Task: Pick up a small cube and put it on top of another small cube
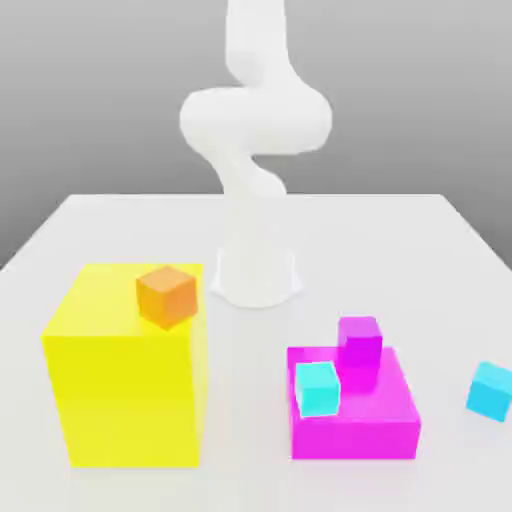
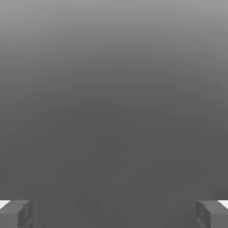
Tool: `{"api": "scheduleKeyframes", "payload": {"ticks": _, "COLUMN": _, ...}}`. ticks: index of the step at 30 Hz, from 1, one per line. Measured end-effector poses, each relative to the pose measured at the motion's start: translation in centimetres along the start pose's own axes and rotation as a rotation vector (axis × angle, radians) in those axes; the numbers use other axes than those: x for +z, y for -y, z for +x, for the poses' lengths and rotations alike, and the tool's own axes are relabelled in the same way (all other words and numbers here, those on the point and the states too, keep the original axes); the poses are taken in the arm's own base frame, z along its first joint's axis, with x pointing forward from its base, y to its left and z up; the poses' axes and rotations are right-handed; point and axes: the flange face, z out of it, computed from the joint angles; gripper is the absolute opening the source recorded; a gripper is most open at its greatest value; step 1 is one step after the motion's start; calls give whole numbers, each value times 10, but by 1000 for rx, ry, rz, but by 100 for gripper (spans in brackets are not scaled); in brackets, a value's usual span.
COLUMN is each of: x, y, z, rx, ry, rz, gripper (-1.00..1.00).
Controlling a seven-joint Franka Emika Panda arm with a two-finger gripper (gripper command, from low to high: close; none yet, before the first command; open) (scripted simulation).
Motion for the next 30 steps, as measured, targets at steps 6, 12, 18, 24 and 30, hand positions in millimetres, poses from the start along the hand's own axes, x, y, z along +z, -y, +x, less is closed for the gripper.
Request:
{"api": "scheduleKeyframes", "payload": {"ticks": 6, "x": 113, "y": 34, "z": -65, "rx": -153, "ry": 222, "rz": -17, "gripper": 0}}
{"api": "scheduleKeyframes", "payload": {"ticks": 12, "x": 205, "y": 52, "z": -164, "rx": -320, "ry": 407, "rz": -62, "gripper": 0}}
{"api": "scheduleKeyframes", "payload": {"ticks": 18, "x": 274, "y": 45, "z": -282, "rx": -508, "ry": 556, "rz": -129, "gripper": 0}}
{"api": "scheduleKeyframes", "payload": {"ticks": 24, "x": 317, "y": 10, "z": -404, "rx": -722, "ry": 665, "rz": -211, "gripper": 0}}
{"api": "scheduleKeyframes", "payload": {"ticks": 30, "x": 360, "y": -39, "z": -476, "rx": -847, "ry": 703, "rz": -272, "gripper": 0}}
